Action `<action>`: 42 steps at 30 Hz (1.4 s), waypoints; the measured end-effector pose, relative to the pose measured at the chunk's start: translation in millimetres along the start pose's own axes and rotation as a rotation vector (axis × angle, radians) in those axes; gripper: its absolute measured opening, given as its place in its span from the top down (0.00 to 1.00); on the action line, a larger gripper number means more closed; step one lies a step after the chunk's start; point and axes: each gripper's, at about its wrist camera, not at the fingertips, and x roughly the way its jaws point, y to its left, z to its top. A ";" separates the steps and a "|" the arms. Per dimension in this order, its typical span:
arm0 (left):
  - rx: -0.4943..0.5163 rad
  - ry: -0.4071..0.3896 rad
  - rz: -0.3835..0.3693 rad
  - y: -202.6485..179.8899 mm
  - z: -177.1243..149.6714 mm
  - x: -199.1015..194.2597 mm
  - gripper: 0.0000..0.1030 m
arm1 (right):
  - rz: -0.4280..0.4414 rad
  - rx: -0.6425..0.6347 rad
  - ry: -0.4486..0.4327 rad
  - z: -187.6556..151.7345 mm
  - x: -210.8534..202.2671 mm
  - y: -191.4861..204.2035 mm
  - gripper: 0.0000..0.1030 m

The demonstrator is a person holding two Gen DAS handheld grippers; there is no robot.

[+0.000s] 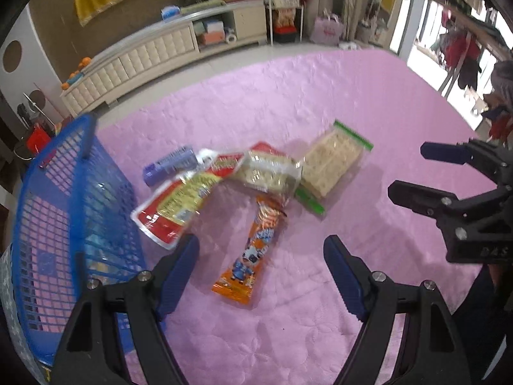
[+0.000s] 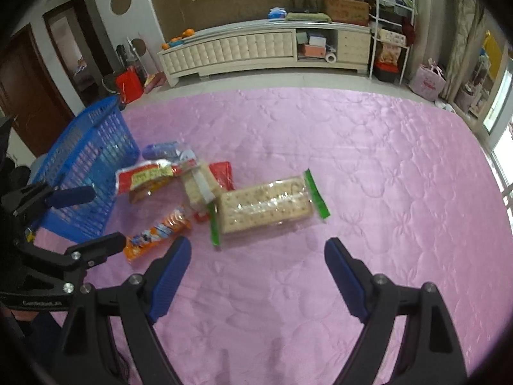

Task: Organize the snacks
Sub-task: 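Grasp the orange cartoon stick pack with the left tool, then grasp the green-zip cracker pack with right tool while left tool holds the orange stick pack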

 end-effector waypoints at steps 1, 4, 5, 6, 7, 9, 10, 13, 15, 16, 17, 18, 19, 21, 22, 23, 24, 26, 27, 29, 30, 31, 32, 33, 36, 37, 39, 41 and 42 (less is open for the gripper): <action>0.008 0.013 0.004 -1.9 -0.5 6.8 0.25 | 0.009 -0.019 0.003 -3.1 4.5 1.6 0.15; 0.016 0.047 0.017 -3.0 -2.6 25.0 0.31 | 0.024 -0.028 0.034 -6.6 17.3 1.0 0.15; 0.009 0.064 0.010 -2.1 -3.6 31.8 0.35 | 0.024 -0.022 0.043 -7.3 20.4 0.2 0.15; 0.004 0.077 0.005 -1.0 -4.3 37.2 0.36 | 0.029 -0.015 0.051 -8.1 23.7 -0.9 0.15; 0.004 0.084 0.000 -0.6 -4.6 41.1 0.39 | 0.035 -0.010 0.057 -8.9 27.0 -1.5 0.15; 0.007 0.105 0.004 1.1 -5.8 51.9 0.43 | 0.042 -0.003 0.070 -10.3 33.0 -2.3 0.15; 0.006 0.111 0.006 1.8 -5.6 55.5 0.47 | 0.048 0.002 0.077 -10.7 36.1 -2.9 0.15; -0.010 0.130 -0.011 7.6 -6.1 65.9 0.59 | 0.059 0.016 0.092 -12.1 42.4 -5.2 0.15; -0.011 0.145 -0.013 10.6 -7.2 71.7 0.69 | 0.065 0.020 0.098 -12.9 44.1 -7.8 0.15; -0.014 0.153 -0.020 11.8 -8.0 73.3 0.72 | 0.079 0.018 0.105 -14.0 44.8 -10.1 0.15; -0.019 0.159 -0.033 13.1 -9.2 74.3 0.76 | 0.089 0.017 0.113 -13.8 45.9 -10.8 0.15; -0.017 0.157 -0.047 13.0 -10.9 73.7 0.78 | 0.092 0.017 0.120 -14.6 46.4 -13.1 0.15; -0.010 0.153 -0.048 12.3 -11.4 73.4 0.81 | 0.091 0.020 0.124 -15.2 46.1 -15.9 0.15; -0.008 0.146 -0.046 10.3 -14.1 71.1 0.85 | 0.092 0.033 0.128 -16.1 44.4 -21.3 0.15; -0.015 0.141 -0.048 10.2 -15.4 69.2 0.87 | 0.091 0.039 0.129 -16.4 42.6 -24.0 0.15; -0.021 0.139 -0.055 10.0 -17.0 67.2 0.88 | 0.091 0.040 0.131 -16.4 41.9 -24.9 0.15; -0.029 0.133 -0.061 9.6 -18.3 64.4 0.88 | 0.089 0.036 0.132 -16.4 40.7 -25.9 0.15; -0.034 0.117 -0.065 6.0 -19.9 57.9 0.88 | 0.093 0.005 0.139 -15.7 37.6 -25.8 0.15; -0.034 0.102 -0.065 4.3 -21.4 51.5 0.88 | 0.096 -0.024 0.148 -15.0 37.1 -24.6 0.15; -0.038 0.087 -0.072 2.9 -23.9 42.7 0.88 | 0.068 -0.086 0.146 -13.8 32.7 -23.7 0.15; -0.040 0.079 -0.077 1.6 -24.9 37.0 0.88 | 0.063 -0.110 0.147 -12.8 30.8 -24.2 0.15; -0.042 0.068 -0.079 0.8 -25.7 31.0 0.88 | 0.061 -0.128 0.148 -10.9 29.2 -25.0 0.15; -0.046 0.058 -0.079 3.9 -22.7 24.8 0.88 | 0.056 -0.142 0.142 -7.7 27.4 -26.2 0.15; -0.056 0.046 -0.081 3.5 -22.4 18.5 0.88 | 0.060 -0.157 0.136 -4.1 25.9 -26.5 0.15; -0.083 0.022 -0.083 0.7 -21.0 0.6 0.88 | 0.058 -0.233 0.119 8.7 24.3 -24.3 0.15; -0.091 0.011 -0.084 0.7 -19.6 -4.4 0.88 | 0.054 -0.273 0.115 12.7 24.7 -22.7 0.15; -0.112 -0.010 -0.074 -1.3 -16.4 -9.7 0.88 | 0.038 -0.375 0.121 20.0 30.9 -16.0 0.15; -0.148 -0.024 -0.061 -2.6 -17.9 -10.0 0.88 | 0.027 -0.497 0.128 23.6 38.7 -9.9 0.15; -0.178 -0.025 -0.066 -6.8 -17.3 -8.6 0.88 | 0.014 -0.548 0.135 24.3 44.1 -7.7 0.15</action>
